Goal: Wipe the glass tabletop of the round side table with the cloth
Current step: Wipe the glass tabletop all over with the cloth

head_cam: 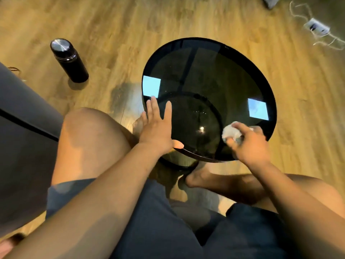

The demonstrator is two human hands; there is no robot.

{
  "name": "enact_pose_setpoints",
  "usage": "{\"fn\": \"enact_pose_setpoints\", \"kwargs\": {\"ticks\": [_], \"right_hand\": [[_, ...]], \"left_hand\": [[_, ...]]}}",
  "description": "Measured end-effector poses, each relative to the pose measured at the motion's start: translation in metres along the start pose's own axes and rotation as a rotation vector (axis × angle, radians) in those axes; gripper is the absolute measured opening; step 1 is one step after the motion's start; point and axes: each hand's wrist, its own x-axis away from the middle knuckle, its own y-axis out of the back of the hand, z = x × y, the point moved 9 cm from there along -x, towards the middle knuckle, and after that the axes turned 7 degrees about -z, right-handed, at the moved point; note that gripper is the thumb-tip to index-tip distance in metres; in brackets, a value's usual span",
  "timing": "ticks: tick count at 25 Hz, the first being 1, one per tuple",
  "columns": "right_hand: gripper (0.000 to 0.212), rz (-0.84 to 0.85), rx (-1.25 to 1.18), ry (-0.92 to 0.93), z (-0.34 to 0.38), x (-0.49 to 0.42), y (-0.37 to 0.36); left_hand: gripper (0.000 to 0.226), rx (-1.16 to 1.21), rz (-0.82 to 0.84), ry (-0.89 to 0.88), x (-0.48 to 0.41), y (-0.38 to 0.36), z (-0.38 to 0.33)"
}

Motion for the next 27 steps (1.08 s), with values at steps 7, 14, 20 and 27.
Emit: {"fn": "enact_pose_setpoints", "kwargs": {"ticks": [7, 14, 20, 27], "right_hand": [[0.048, -0.039, -0.178, 0.013, 0.103, 0.051, -0.031], [0.047, -0.093, -0.045, -0.163, -0.048, -0.022, 0.013], [0.036, -0.047, -0.248, 0.259, 0.136, 0.051, -0.027], [0.035, -0.134, -0.055, -0.150, -0.047, -0.042, 0.017]], "left_hand": [[0.146, 0.108, 0.028, 0.075, -0.009, -0.008, 0.011], [0.122, -0.068, 0.095, -0.049, -0.005, -0.014, 0.004], [0.077, 0.193, -0.192, -0.006, -0.034, 0.017, 0.003], [0.067, -0.022, -0.352, -0.089, -0.064, 0.005, 0.006]]}}
